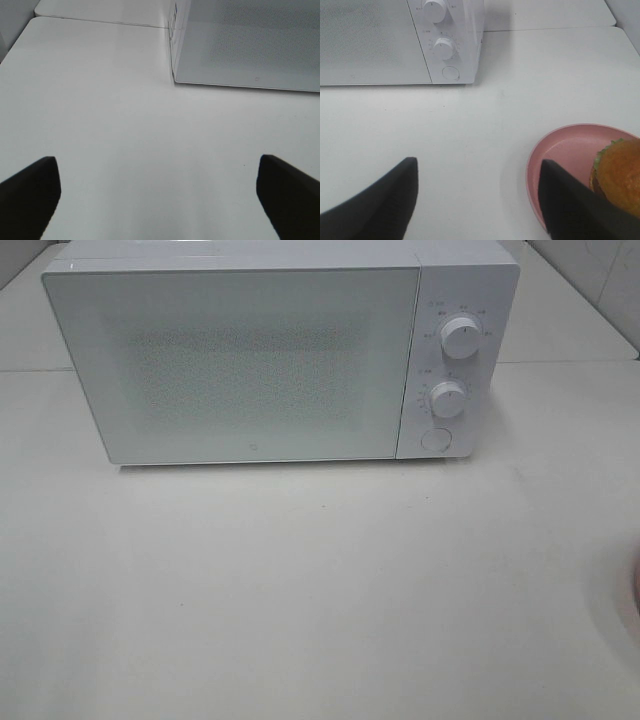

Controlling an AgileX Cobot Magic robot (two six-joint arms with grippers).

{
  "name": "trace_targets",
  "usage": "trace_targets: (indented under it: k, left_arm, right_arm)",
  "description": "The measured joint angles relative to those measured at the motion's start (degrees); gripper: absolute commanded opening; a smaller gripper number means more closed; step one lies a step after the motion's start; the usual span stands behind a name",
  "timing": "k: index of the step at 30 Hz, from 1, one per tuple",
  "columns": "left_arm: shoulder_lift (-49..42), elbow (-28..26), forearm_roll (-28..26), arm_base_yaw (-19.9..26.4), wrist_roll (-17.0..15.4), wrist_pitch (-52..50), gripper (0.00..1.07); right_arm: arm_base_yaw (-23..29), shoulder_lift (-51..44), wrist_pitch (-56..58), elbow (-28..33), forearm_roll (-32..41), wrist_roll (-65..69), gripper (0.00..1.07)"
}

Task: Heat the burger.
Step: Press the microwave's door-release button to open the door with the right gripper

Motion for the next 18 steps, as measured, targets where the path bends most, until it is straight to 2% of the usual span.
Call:
trace_targets:
  k: [18]
  left_arm:
    - [0.0, 0.0, 0.0, 0.0, 0.0, 0.0, 1.0]
  right_arm:
    - [0.0, 0.0, 0.0, 0.0, 0.0, 0.0, 0.66]
